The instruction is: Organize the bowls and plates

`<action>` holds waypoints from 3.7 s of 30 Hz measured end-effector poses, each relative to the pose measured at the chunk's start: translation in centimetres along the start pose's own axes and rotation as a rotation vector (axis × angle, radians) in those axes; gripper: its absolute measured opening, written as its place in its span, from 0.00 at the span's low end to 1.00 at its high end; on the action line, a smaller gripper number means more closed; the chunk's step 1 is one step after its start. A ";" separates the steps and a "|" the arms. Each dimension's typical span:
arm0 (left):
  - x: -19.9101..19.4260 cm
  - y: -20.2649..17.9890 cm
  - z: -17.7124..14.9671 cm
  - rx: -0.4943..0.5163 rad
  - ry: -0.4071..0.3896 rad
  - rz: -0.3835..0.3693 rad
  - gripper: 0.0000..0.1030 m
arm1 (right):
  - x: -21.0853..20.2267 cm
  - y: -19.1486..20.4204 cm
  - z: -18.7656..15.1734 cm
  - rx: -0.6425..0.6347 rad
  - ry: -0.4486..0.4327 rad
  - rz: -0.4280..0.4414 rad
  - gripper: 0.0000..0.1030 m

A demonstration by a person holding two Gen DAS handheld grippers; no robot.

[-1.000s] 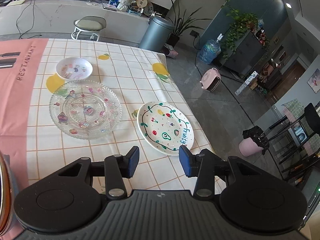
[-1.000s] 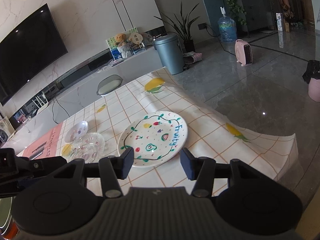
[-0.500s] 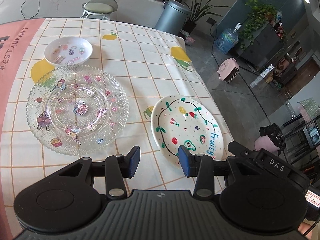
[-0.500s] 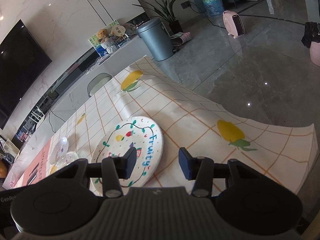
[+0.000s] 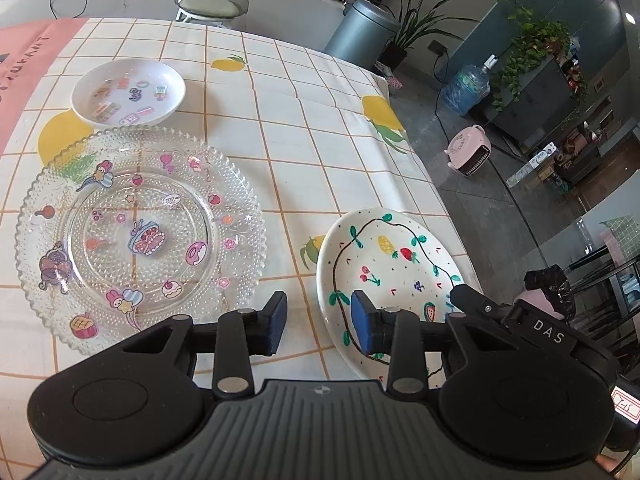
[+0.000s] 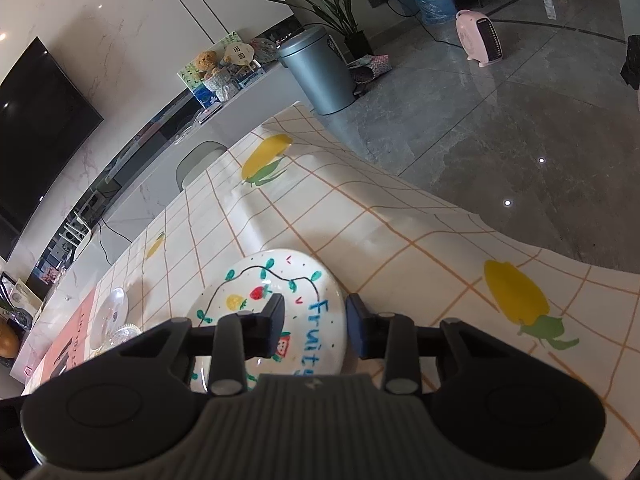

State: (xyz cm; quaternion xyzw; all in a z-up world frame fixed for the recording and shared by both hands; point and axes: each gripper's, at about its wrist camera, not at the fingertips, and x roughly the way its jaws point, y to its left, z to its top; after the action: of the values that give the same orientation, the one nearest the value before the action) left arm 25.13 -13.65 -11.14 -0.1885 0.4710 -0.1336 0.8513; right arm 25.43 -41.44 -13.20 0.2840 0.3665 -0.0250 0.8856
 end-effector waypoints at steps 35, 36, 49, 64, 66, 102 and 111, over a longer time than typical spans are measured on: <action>-9.3 3.4 -5.8 0.002 -0.024 0.021 0.12 | -6.0 1.7 -6.3 0.059 0.161 0.029 0.07; -9.6 3.5 -6.2 -0.005 -0.019 0.024 0.12 | -6.3 1.8 -6.7 0.056 0.168 0.032 0.07; -11.1 5.1 -9.2 0.022 -0.019 0.140 0.12 | -7.4 4.0 -9.8 -0.016 0.220 0.046 0.07; -10.8 4.1 -9.3 0.103 -0.007 0.197 0.14 | -7.1 4.8 -10.0 -0.069 0.213 0.032 0.10; -11.0 3.9 -9.1 0.107 -0.022 0.200 0.16 | -7.2 4.7 -9.9 -0.064 0.209 0.037 0.12; -5.3 8.3 1.9 -0.261 -0.155 0.467 0.53 | 5.0 10.0 -2.5 -0.097 0.251 0.191 0.35; -4.9 8.1 1.9 -0.230 -0.186 0.454 0.31 | 7.0 10.8 -2.3 -0.071 0.277 0.244 0.30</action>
State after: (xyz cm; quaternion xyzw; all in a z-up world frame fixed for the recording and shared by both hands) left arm 24.57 -4.09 -10.16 -0.1851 0.4333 0.1330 0.8720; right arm 31.81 -30.06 -13.86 0.2957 0.4481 0.1351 0.8328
